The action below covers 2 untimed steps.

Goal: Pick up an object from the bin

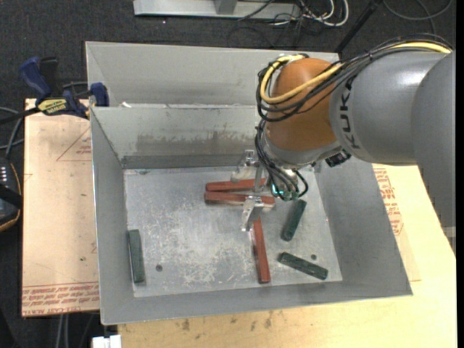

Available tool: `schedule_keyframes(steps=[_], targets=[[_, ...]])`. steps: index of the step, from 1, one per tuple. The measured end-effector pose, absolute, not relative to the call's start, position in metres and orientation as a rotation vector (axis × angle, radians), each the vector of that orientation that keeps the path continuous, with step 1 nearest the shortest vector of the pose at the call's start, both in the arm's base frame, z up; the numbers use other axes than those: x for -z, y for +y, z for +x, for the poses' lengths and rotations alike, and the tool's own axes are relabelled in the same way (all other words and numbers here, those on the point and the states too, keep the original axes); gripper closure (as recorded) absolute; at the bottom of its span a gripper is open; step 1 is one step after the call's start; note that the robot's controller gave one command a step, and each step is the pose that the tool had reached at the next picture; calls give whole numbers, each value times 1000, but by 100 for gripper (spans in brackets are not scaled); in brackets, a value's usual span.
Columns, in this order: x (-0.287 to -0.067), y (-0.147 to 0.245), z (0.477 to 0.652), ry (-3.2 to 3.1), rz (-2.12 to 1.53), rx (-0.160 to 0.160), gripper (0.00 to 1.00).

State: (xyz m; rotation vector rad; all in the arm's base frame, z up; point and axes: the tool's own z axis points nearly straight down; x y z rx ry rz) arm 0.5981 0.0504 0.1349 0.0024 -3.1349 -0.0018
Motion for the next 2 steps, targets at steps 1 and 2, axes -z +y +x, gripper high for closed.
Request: schedule_keyframes(steps=[1, 2], targets=[[-139, 50, 600, -3142, 1, 2, 0], [-79, 36, 628, -3146, -133, 3, 0]])
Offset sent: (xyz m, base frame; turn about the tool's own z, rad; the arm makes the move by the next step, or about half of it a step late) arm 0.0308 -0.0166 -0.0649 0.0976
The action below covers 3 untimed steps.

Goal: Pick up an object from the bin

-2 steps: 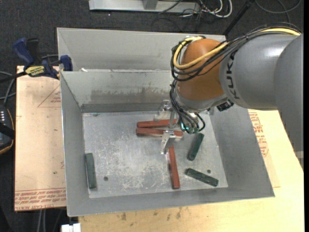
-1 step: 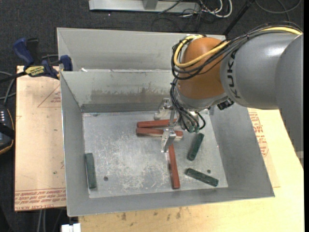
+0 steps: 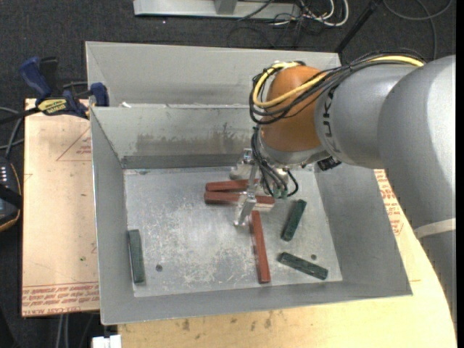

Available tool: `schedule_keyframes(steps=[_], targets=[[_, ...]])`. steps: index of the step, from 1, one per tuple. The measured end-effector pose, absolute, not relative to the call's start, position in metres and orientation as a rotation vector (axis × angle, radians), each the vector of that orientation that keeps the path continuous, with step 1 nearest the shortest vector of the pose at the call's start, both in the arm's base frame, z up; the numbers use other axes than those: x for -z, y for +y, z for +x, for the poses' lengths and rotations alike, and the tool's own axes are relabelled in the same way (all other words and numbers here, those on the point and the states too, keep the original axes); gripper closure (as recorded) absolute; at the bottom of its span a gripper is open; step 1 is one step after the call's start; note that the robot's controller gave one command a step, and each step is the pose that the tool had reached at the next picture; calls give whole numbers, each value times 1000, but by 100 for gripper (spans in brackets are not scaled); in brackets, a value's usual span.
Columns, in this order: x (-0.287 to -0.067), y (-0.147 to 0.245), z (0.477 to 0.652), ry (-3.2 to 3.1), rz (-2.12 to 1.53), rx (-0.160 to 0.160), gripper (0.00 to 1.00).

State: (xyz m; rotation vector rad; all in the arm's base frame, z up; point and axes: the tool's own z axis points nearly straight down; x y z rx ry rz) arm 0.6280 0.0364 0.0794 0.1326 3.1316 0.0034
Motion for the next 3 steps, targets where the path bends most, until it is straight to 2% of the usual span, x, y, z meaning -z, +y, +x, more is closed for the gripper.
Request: schedule_keyframes(steps=[1, 2, 3], targets=[[-85, 37, 629, 3126, 142, -4, 0], [-81, 37, 629, 3132, 136, -3, 0], [-75, 43, 639, 3125, 191, -2, 0]])
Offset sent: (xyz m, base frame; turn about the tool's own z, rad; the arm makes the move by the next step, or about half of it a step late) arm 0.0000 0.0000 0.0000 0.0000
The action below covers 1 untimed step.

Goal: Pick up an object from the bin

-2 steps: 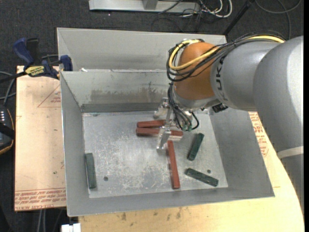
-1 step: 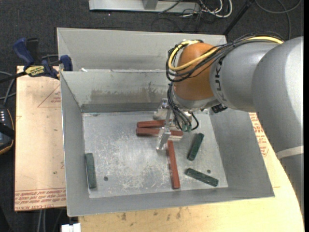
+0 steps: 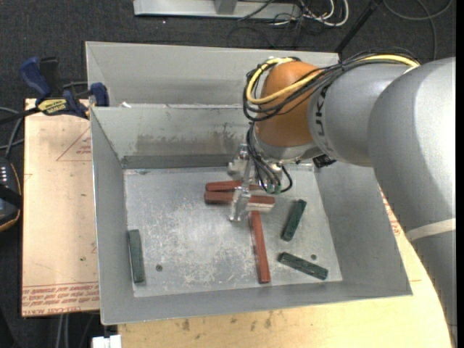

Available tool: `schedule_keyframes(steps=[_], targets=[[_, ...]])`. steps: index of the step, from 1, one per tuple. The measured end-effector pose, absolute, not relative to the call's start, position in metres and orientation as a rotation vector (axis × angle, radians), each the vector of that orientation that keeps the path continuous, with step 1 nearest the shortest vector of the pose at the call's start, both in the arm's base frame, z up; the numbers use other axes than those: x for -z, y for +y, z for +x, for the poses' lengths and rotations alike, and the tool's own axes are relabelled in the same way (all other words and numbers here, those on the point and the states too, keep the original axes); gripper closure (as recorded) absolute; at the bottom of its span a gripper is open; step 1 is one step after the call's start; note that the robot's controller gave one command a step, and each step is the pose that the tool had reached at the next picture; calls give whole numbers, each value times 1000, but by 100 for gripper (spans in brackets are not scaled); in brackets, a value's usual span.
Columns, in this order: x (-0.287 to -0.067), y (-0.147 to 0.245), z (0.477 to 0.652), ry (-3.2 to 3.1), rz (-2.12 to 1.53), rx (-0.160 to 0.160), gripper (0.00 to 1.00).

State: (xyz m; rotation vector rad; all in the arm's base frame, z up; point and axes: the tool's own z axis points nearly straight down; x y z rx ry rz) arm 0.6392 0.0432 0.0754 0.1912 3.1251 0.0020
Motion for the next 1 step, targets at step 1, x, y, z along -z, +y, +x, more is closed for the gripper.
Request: schedule_keyframes(steps=[1], targets=[[-79, 37, 641, 3091, 424, -12, 100]])
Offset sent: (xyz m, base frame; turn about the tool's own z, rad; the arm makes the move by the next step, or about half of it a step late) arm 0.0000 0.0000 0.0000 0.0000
